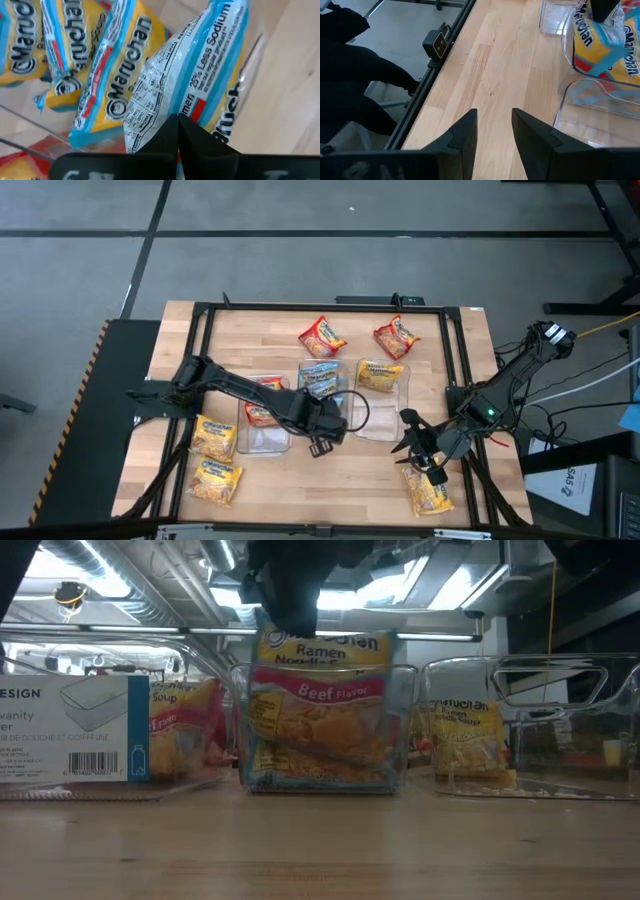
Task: Sort Maruchan noodles
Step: Put the blue noodle pack into the middle transparent bin, then put the yellow noodle pack into the right transparent bin
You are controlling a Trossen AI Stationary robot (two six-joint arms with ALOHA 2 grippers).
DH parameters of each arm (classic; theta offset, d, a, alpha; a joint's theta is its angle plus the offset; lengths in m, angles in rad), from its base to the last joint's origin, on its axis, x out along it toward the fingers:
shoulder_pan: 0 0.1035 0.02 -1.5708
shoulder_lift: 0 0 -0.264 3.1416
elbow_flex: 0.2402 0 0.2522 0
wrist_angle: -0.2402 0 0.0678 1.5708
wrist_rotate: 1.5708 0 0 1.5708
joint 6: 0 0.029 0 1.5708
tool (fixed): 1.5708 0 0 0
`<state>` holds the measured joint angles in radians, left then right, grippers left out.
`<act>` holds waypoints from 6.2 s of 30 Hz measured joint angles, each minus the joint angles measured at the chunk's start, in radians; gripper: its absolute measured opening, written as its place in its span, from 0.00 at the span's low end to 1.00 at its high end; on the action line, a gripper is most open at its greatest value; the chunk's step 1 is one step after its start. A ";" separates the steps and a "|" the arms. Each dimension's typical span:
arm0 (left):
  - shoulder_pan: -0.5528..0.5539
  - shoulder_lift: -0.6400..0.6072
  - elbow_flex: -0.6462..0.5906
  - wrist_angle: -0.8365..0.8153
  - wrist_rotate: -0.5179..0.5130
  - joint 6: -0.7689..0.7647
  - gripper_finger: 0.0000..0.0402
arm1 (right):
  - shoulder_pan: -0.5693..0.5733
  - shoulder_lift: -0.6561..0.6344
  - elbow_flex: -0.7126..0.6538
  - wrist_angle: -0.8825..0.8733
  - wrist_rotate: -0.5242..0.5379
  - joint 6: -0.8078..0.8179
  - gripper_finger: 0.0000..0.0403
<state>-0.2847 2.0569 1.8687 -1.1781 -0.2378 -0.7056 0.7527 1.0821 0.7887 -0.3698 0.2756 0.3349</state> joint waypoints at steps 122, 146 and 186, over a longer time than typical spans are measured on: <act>-0.625 -0.709 -1.138 0.235 0.246 -0.905 0.03 | 0.000 0.003 0.000 0.008 0.097 0.185 0.31; -0.623 -0.710 -0.412 -0.221 -0.059 -0.904 0.00 | 0.000 0.003 0.000 0.093 0.185 0.173 0.31; -0.396 -0.449 -0.228 0.281 -0.642 0.294 0.00 | -0.421 0.343 0.122 0.688 -0.409 0.467 0.82</act>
<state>-0.6810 1.6076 1.6407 -0.8973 -0.8801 -0.4115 0.3322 1.4246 0.9108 0.3180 -0.1333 0.8019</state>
